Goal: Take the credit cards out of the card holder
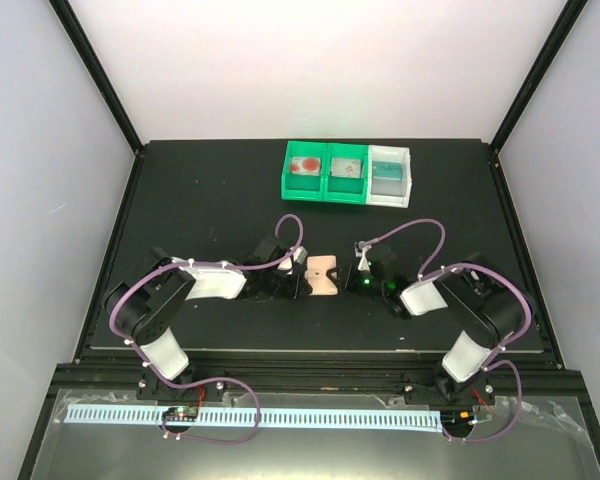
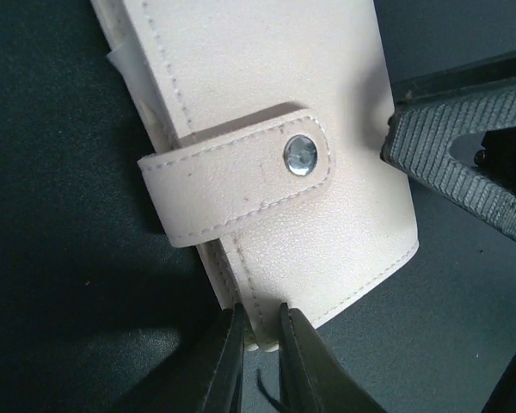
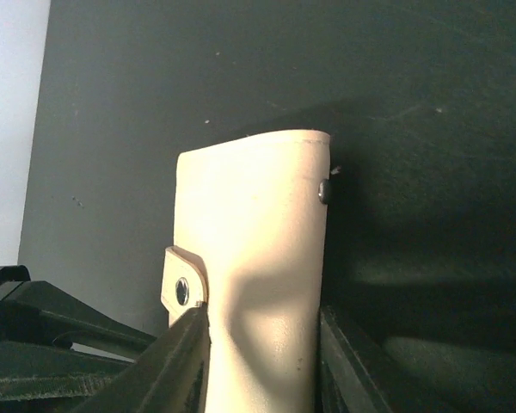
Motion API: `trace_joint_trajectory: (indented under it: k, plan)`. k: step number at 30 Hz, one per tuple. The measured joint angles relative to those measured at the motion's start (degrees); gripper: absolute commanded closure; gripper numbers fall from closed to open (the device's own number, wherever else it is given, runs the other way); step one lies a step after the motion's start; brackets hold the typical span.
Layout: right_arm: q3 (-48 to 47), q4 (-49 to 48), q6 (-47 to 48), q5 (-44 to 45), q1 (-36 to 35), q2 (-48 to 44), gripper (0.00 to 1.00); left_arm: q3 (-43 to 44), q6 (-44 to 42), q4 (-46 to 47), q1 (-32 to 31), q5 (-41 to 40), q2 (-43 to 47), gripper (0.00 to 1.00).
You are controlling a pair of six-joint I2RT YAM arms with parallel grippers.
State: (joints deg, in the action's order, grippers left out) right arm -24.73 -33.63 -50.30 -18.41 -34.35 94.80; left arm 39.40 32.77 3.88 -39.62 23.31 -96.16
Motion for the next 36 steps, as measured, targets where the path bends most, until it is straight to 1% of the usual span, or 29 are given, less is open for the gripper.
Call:
trace_joint_trajectory:
  k: [3,7,9,14,17,19,24,28,36]
  plan:
    - [0.02,-2.97,-1.05,-0.81,0.09,1.95,0.77,0.0,-0.28,0.15,0.02,0.33,-0.17,0.86]
    - [0.72,-4.39,-1.75,-1.07,0.5,2.54,0.98,0.0,-0.66,0.17,0.02,0.37,-0.2,0.86]
    - [1.22,-4.87,-1.42,-1.46,0.68,1.9,0.99,-0.15,-0.63,0.42,0.02,0.44,-0.13,0.83]
    - [3.34,-4.31,-1.42,-3.23,0.59,-2.12,0.99,-2.05,-0.07,-0.04,0.0,0.96,2.4,0.66]
    - [4.39,-1.84,-1.29,-3.85,0.28,-4.83,0.99,-3.06,0.37,-1.84,0.0,1.6,5.14,0.59]
    - [4.33,1.66,-1.03,-3.65,-0.09,-7.08,0.99,-3.23,0.42,-3.08,0.0,2.4,7.45,0.56]
    - [2.01,12.02,-0.28,-1.4,-2.89,-12.37,0.99,-2.8,0.07,-6.05,0.0,4.24,13.42,0.53]
    - [-1.79,19.02,0.15,0.98,-6.08,-15.13,0.99,-0.83,-1.11,-8.7,0.0,3.76,14.29,0.53]
    - [-4.0,23.78,0.04,4.37,-10.36,-18.08,0.99,-0.04,-1.75,-9.86,0.0,3.28,12.55,0.53]
